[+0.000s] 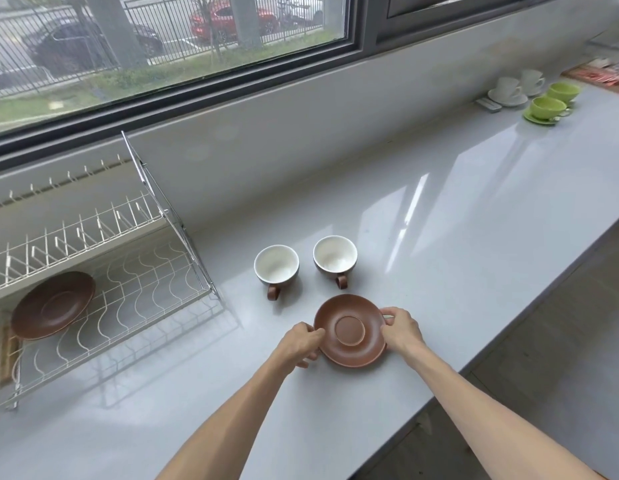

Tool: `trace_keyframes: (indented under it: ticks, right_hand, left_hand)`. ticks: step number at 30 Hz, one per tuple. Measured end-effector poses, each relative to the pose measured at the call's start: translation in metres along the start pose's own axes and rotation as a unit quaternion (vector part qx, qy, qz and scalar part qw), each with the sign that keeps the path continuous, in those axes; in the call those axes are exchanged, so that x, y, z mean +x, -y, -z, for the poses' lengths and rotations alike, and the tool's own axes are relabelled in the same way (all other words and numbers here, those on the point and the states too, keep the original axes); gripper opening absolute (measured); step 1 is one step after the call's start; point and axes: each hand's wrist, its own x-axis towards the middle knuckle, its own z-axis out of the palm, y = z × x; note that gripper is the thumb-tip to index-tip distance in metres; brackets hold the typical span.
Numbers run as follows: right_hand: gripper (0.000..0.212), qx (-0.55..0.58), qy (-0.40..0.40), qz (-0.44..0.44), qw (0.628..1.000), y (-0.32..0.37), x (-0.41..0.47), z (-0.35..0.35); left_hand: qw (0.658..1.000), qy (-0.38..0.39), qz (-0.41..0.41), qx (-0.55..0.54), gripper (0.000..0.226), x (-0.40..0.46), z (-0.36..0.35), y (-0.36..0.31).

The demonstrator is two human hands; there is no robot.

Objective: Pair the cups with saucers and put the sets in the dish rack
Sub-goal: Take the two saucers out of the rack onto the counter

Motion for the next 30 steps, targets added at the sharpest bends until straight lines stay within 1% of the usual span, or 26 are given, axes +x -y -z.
trace_keyframes:
  ticks: [2,3,6,8,10,13,15,17,19,21,23,25,27,29,30]
  right_hand:
    - [0.043,-0.076,-0.002,0.013,0.997,0.007,-0.004,0.0]
    - [0.039,-0.137,-0.006,0.024,0.99,0.012,-0.007,0.0]
    - [0.029,-0.324,-0.047,0.076,0.942,0.029,-0.022,-0.006]
    - [0.028,-0.396,-0.081,0.122,0.906,0.038,-0.034,-0.013]
    - [0.027,-0.442,-0.102,0.162,0.876,0.05,-0.044,-0.025]
    - [0.027,-0.467,-0.097,0.219,0.851,0.068,-0.058,-0.041]
    - [0.027,-0.461,-0.079,0.262,0.844,0.081,-0.065,-0.057]
    - [0.027,-0.452,-0.045,0.291,0.842,0.094,-0.072,-0.078]
    - [0.033,-0.459,-0.003,0.302,0.836,0.109,-0.079,-0.101]
    - [0.038,-0.483,0.033,0.321,0.814,0.127,-0.088,-0.125]
    - [0.039,-0.507,0.063,0.348,0.786,0.147,-0.098,-0.151]
    - [0.039,-0.511,0.078,0.379,0.768,0.167,-0.111,-0.177]
    - [0.04,-0.489,0.078,0.413,0.764,0.188,-0.127,-0.201]
    - [0.042,-0.45,0.064,0.456,0.765,0.208,-0.144,-0.223]
    - [0.043,-0.424,0.057,0.476,0.768,0.216,-0.151,-0.233]
  left_hand:
    - [1.0,-0.008,-0.004,0.019,0.025,-0.003,0.003,0.002]
    - [1.0,-0.012,-0.004,0.026,0.028,-0.004,0.005,0.002]
    - [0.999,-0.023,-0.006,0.046,0.037,-0.01,0.018,0.007]
    - [0.998,-0.029,-0.008,0.052,0.041,-0.014,0.029,0.013]
    - [0.998,-0.035,-0.008,0.061,0.044,-0.02,0.044,0.023]
    - [0.99,-0.048,-0.018,0.134,0.045,-0.032,0.067,0.04]
    - [0.98,-0.05,-0.026,0.191,0.046,-0.041,0.084,0.055]
    - [0.972,-0.041,-0.022,0.231,0.047,-0.051,0.104,0.074]
    - [0.964,-0.038,-0.011,0.264,0.048,-0.062,0.127,0.092]
    - [0.957,-0.05,0.002,0.285,0.049,-0.076,0.149,0.11]
    - [0.95,-0.072,0.015,0.305,0.049,-0.092,0.172,0.128]
    - [0.937,-0.105,0.029,0.332,0.049,-0.107,0.199,0.143]
    - [0.925,-0.158,0.037,0.343,0.049,-0.123,0.226,0.157]
    - [0.91,-0.237,0.031,0.339,0.049,-0.141,0.251,0.171]
    - [0.895,-0.291,0.022,0.339,0.049,-0.148,0.261,0.178]
